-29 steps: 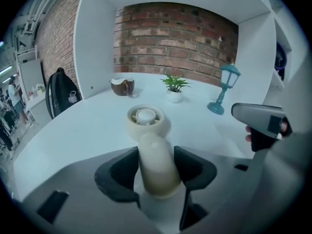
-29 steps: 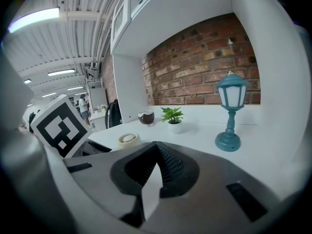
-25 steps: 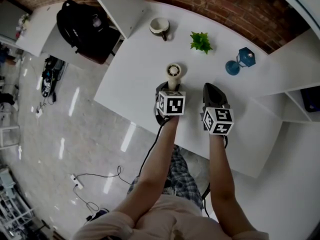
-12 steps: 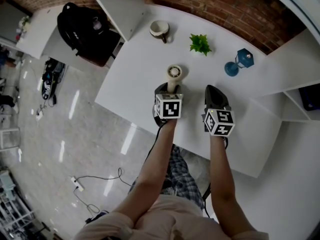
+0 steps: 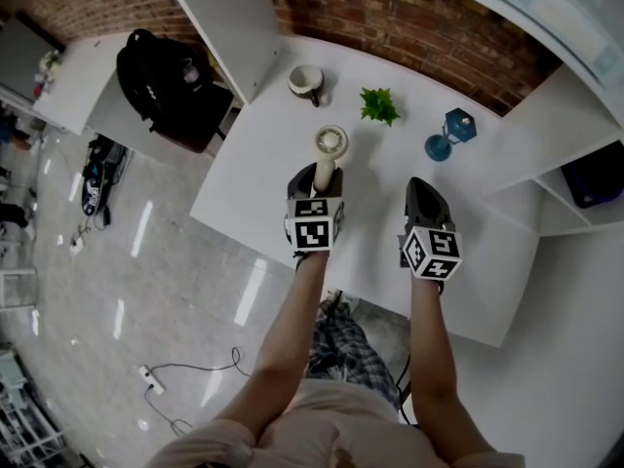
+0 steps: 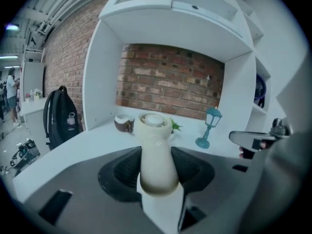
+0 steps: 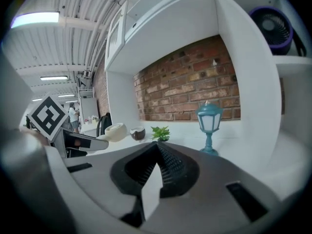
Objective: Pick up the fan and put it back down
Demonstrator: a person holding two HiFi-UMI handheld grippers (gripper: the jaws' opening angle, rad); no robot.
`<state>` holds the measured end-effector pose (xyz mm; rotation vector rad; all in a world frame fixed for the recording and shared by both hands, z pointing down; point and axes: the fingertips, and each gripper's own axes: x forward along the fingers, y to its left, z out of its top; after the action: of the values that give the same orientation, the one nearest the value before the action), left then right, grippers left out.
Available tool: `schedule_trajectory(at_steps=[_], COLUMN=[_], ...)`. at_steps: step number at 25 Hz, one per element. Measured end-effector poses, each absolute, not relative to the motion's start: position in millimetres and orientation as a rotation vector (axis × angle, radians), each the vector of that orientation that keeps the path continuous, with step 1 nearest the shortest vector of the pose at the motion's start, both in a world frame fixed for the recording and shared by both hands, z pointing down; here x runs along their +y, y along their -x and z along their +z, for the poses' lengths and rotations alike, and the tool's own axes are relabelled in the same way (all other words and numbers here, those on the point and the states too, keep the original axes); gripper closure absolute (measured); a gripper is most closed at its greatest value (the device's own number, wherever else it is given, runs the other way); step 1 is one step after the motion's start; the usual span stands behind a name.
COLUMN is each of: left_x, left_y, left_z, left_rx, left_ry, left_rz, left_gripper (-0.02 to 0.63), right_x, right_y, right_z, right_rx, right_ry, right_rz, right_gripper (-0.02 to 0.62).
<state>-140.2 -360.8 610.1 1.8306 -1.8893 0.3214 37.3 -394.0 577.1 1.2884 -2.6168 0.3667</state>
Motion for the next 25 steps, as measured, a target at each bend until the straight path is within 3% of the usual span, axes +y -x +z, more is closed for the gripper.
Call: schedule_trajectory(at_steps=[14,25], left_x=[-320,-310], left_y=[143,134], left_z=[420,396], left_rx=[-2.057,-2.042], left_ry=[-2.222,-2.283], left_rz=[-0.001,-0.022], left_gripper=[0.400,0.400], right_x=[-341,-328], right_y=[-118,-142], right_z=[409,384], right_rx=[-2.776,-2.766], right_ry=[-1.631,-1.735], right_rz=[0.072,0.030], right_gripper=[0.580,0.580])
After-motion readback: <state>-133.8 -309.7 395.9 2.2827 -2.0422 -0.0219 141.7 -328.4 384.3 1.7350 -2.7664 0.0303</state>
